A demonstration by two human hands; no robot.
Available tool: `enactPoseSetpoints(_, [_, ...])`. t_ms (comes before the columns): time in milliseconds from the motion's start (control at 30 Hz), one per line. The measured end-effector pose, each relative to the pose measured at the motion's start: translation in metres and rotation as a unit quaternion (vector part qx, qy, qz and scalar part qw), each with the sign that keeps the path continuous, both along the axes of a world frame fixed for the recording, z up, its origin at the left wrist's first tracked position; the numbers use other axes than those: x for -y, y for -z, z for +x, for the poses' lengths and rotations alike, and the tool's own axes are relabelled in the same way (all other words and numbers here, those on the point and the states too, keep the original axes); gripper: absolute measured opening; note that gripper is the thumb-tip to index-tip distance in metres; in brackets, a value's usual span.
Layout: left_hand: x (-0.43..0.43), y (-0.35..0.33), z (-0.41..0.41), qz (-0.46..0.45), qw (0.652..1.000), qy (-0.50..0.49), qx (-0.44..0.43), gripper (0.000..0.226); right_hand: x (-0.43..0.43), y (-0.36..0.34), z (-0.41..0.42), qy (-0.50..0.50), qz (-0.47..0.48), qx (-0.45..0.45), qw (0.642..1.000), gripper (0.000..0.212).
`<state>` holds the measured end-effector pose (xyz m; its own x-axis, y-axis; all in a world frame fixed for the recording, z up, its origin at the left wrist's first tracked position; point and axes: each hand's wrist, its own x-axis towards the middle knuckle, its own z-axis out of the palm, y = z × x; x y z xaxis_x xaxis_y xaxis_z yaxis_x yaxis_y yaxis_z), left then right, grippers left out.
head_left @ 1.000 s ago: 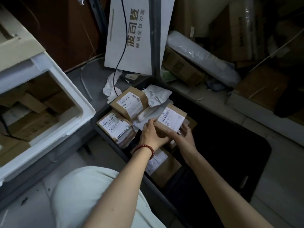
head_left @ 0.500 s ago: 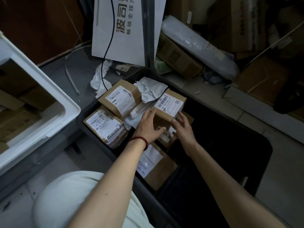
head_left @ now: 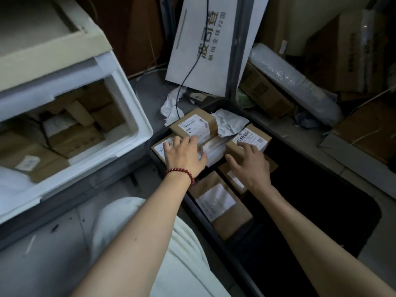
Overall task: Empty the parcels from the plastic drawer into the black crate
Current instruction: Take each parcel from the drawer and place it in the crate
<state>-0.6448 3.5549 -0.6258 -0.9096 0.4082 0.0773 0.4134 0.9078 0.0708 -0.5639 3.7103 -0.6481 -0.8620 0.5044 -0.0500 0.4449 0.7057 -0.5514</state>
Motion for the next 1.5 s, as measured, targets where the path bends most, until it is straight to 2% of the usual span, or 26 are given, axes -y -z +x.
enactPoseSetpoints(200, [0.09, -0.073, -0.004, -0.003, 0.995, -0.096, -0.038, 0.046, 0.08, -0.066, -0.029, -0.131, 0.022, -0.076, 0.988, 0.051])
enactPoseSetpoints(300, [0.147, -0.1, 0.004, -0.011, 0.987, -0.159, -0.025, 0.05, 0.125, -0.095, -0.038, -0.18, 0.016, -0.078, 0.98, 0.053])
enactPoseSetpoints(600, [0.304, -0.102, 0.058, -0.012, 0.956, -0.294, 0.022, 0.055, 0.259, -0.119, -0.045, -0.343, -0.027, -0.061, 0.937, 0.062])
enactPoseSetpoints(767, [0.343, -0.076, 0.07, 0.005, 0.947, -0.321, 0.031, 0.058, 0.305, -0.1, -0.052, -0.361, -0.025, -0.018, 0.932, 0.074])
enactPoseSetpoints(933, [0.353, -0.045, 0.046, 0.042, 0.946, -0.321, 0.032, 0.061, 0.337, -0.075, -0.075, -0.357, -0.023, -0.045, 0.933, 0.061])
enactPoseSetpoints(1333, [0.376, 0.004, -0.043, 0.107, 0.937, -0.329, 0.047, 0.067, 0.39, -0.024, -0.154, -0.396, -0.035, -0.058, 0.916, 0.047])
enactPoseSetpoints(1500, [0.381, 0.012, -0.075, 0.098, 0.935, -0.336, 0.061, 0.07, 0.394, -0.003, -0.19, -0.375, -0.016, -0.033, 0.926, 0.055])
